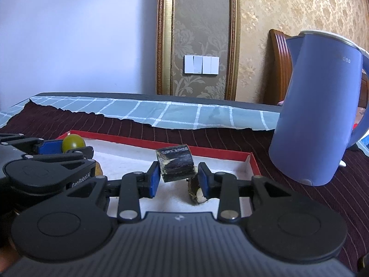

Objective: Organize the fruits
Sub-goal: 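Lower the green fruit in the left tool while the right tool lowers the sugarcane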

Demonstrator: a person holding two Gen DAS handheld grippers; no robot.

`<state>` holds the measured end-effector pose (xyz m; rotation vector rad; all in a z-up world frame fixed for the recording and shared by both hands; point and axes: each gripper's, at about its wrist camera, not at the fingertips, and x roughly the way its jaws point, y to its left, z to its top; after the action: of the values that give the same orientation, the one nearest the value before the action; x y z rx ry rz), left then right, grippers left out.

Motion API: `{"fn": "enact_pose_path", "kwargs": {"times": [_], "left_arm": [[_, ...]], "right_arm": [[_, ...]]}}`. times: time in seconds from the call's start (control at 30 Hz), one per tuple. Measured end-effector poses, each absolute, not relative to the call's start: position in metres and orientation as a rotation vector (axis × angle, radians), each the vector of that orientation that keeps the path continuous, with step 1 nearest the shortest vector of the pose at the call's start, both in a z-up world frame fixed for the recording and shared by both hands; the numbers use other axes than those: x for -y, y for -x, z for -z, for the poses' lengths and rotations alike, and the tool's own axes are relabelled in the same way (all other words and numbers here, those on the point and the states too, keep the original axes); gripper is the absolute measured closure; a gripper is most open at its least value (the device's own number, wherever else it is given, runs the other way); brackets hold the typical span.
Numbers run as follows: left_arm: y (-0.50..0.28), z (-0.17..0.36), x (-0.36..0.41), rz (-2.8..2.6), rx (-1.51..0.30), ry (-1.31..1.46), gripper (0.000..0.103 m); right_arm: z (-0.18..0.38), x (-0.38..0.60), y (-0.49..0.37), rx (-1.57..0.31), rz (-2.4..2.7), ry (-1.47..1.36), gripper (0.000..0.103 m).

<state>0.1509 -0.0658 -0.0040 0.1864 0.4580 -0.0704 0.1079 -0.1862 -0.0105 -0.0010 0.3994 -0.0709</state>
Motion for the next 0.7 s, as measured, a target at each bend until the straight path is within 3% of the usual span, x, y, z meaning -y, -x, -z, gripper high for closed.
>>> {"fn": "enact_pose_path", "kwargs": {"times": [0.7], "left_arm": [[-0.164,0.006,0.067,0.058,-0.481,-0.175,0.072]], "right_arm": [[0.012,0.193,-0.118,-0.396,0.093,-0.024,0.07]]}}
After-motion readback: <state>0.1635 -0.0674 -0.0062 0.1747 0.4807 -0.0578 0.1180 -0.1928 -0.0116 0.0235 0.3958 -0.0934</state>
